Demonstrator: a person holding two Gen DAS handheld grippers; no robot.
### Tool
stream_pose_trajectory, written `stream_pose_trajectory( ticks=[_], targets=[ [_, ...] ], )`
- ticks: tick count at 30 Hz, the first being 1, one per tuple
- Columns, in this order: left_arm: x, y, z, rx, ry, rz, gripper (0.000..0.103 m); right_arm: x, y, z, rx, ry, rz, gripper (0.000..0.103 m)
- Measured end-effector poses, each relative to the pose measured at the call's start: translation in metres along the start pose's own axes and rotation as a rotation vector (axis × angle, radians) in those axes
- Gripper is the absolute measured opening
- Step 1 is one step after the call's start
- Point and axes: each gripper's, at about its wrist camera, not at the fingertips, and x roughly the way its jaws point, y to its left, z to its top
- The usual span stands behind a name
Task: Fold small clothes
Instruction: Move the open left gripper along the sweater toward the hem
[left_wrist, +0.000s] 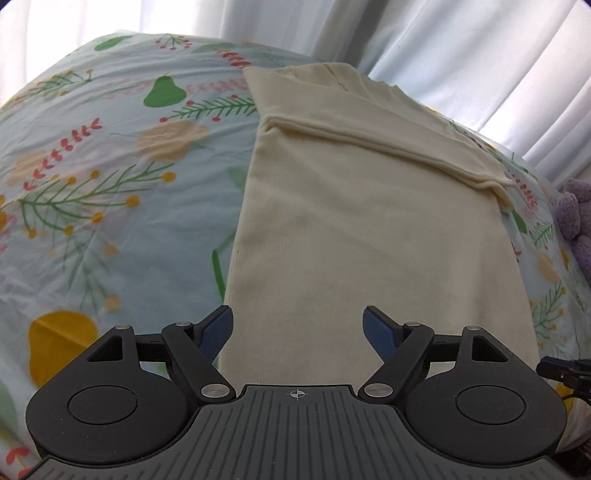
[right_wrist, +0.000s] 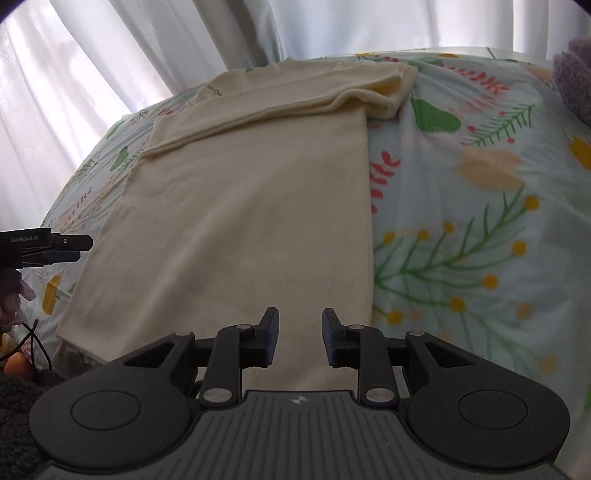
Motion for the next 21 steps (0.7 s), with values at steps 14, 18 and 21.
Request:
stream_pose_trajectory(
  ticks=[14, 18, 21],
  targets=[
    [-0.014, 0.023, -0.041, -0.114, 0.093, -0.014, 0.071, -0.005, -0.036, -0.030, 0.205, 0.061, 0.112, 0.030],
    [-0.011, 0.033, -0.044, -0.167, 0.129, -0.067, 0.053, -0.003, -0.045, -0.029, 0.258, 0.065, 0.146, 0.028],
    [-0.009, 0.037, -0.044, -0.164, 0.141, -0.097, 0.033, -0.002, -0.045, -0.029, 0.253, 0.063, 0.144, 0.026]
  ],
)
